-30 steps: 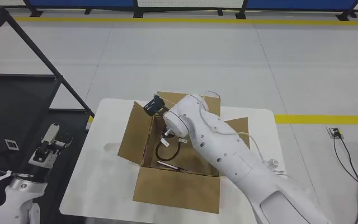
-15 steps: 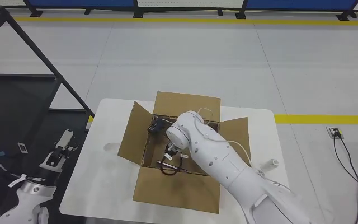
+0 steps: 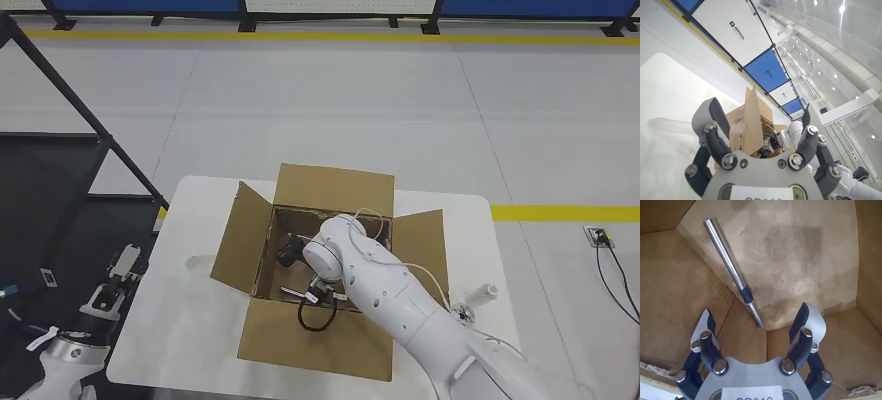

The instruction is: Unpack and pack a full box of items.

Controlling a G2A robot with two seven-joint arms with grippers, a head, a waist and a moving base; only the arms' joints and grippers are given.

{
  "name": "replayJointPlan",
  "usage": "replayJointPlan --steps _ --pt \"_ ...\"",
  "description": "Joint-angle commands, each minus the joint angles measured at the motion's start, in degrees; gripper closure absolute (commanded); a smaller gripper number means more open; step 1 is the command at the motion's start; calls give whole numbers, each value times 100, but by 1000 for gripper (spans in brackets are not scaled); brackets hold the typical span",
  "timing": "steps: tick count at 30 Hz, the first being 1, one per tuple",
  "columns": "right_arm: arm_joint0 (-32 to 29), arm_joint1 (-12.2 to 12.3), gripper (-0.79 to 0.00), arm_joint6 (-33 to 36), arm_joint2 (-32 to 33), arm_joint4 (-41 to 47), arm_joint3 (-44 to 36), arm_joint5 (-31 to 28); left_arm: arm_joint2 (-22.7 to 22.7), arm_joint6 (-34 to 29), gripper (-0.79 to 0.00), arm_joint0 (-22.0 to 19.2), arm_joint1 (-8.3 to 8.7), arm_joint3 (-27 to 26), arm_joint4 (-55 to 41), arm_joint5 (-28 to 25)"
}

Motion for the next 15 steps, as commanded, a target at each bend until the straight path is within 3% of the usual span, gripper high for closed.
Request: replayJointPlan --steps 1,15 --pt "0 0 -785 1 0 0 0 0 -1 35 -785 31 -1 -4 4 -1" --pt "-367 -89 -785 -84 -311 -254 -390 -589 -71 76 -785 -12 17 47 -111 65"
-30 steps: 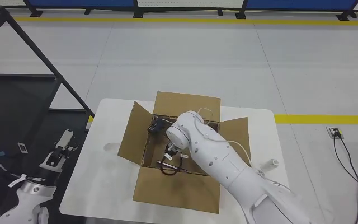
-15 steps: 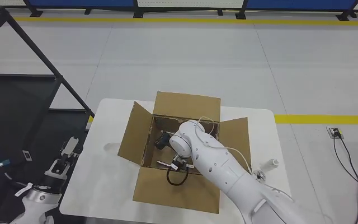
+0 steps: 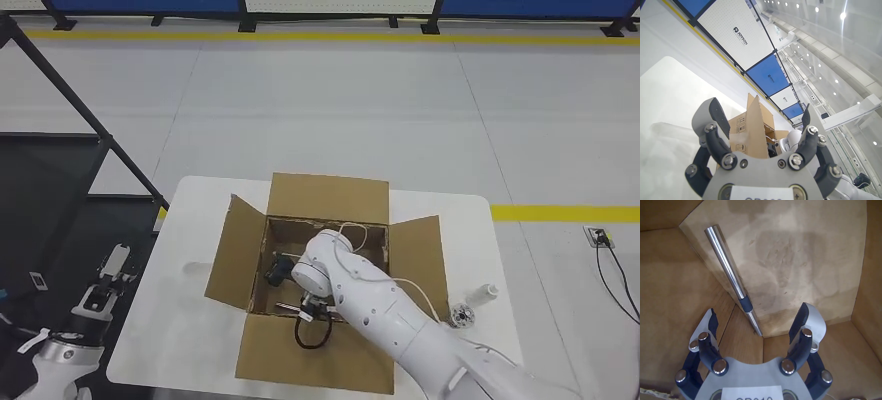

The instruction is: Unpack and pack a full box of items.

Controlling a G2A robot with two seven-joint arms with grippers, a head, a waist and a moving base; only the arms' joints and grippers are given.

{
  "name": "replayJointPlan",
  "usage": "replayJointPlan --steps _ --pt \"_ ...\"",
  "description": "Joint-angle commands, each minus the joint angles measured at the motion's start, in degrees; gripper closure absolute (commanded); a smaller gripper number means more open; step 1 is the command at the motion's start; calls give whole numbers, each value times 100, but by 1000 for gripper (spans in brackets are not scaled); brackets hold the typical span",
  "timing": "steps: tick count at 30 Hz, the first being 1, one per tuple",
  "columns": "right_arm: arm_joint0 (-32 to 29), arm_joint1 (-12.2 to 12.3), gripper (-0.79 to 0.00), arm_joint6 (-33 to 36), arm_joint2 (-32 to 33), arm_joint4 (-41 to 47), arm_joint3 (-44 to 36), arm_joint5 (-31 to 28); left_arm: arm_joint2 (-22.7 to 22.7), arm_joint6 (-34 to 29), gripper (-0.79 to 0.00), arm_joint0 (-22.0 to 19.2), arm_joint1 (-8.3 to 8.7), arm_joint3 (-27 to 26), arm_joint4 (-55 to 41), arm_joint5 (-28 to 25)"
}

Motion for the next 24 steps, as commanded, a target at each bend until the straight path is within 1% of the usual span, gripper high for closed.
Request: replayJointPlan --steps 1,5,9,16,24 --pt "-71 5 -785 91 -37 -26 -112 -122 22 -36 -785 -29 5 2 -6 7" --pt "-186 18 -785 268 -86 -69 -290 -295 48 -86 -785 -77 14 28 -24 15" --pt "-256 33 -785 380 -72 -46 -289 -404 57 -126 -785 -128 24 81 -46 26" --pt "-243 10 -785 453 -105 -120 -118 -493 55 -159 -785 -204 40 164 -116 52" --pt "-171 -67 -785 364 -187 -172 191 -724 18 -170 -785 -285 58 251 -201 74"
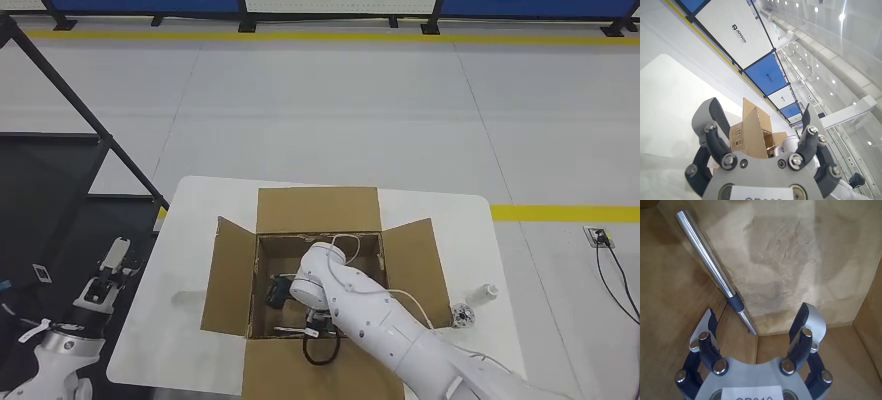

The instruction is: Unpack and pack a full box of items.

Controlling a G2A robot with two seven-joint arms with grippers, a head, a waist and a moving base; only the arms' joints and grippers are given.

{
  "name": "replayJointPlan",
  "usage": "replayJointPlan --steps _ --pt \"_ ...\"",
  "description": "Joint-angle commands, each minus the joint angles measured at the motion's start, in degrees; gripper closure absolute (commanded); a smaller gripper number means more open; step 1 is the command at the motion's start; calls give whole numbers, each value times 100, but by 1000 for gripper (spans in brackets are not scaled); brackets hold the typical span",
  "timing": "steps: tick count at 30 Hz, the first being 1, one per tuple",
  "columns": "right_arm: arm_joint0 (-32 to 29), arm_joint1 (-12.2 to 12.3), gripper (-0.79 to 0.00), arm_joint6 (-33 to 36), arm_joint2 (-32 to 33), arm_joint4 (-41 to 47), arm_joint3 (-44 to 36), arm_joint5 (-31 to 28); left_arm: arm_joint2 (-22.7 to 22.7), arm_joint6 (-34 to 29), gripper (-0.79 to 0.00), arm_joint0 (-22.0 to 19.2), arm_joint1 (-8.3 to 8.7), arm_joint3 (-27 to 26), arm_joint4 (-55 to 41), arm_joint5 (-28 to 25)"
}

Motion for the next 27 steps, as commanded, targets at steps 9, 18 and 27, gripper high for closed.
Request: replayJointPlan --steps 9,18,27 --pt "113 -154 -785 -341 -88 72 566 -319 -53 -51 -785 -77 27 79 -63 54" --pt "194 -289 -422 -554 -164 53 919 -381 -51 -51 -785 -106 44 96 -79 76" --pt "252 -329 -388 -677 -129 11 1074 -342 -44 -39 -785 -86 56 84 -82 55"
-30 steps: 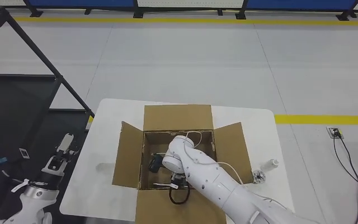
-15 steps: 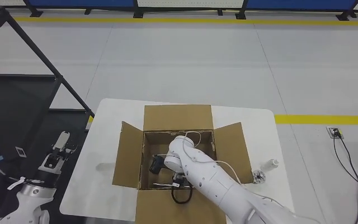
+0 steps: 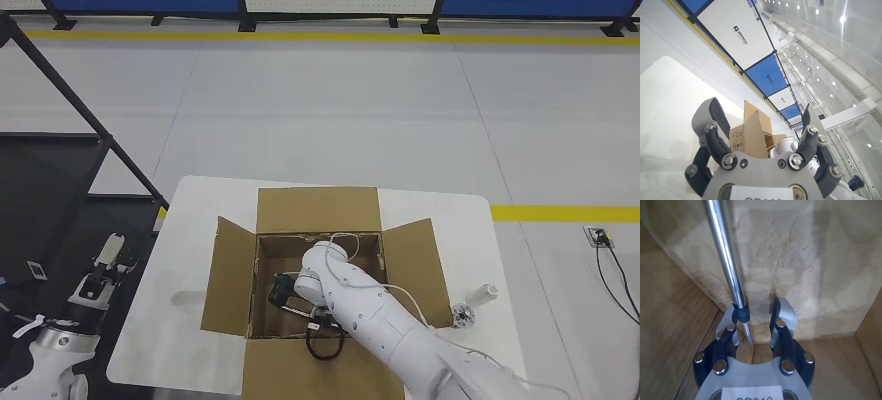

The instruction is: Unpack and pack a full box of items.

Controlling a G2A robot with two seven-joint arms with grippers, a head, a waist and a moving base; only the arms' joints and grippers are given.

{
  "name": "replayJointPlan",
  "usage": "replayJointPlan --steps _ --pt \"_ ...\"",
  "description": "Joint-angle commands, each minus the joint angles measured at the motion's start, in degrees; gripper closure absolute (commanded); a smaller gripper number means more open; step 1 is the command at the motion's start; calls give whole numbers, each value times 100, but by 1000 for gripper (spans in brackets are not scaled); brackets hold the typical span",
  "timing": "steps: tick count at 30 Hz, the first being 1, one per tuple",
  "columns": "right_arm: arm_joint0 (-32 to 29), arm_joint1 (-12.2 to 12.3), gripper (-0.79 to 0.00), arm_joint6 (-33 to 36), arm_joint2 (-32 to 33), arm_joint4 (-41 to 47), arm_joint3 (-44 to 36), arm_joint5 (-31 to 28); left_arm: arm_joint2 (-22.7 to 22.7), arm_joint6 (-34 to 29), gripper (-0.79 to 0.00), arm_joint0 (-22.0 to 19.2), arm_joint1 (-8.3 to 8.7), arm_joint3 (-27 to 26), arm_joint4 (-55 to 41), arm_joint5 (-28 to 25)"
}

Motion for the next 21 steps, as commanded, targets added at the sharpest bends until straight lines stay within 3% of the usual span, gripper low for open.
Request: replayJointPlan --steps 1,10,14,17,21 --pt "-6 -2 -391 38 6 4 -6 -25 -1 6 -785 13 2 0 -4 -9" --pt "-56 -5 -351 106 39 -10 -25 -12 -7 30 -785 64 11 -20 -18 -32" --pt "-88 4 -252 137 50 -44 -56 5 -15 34 -785 80 16 -32 -10 -50" --pt "-110 15 -135 138 68 -68 -83 30 -19 32 -785 88 20 -38 -14 -50" --pt "-134 35 -99 142 100 -104 -136 77 -19 29 -785 97 25 -47 -15 -69"
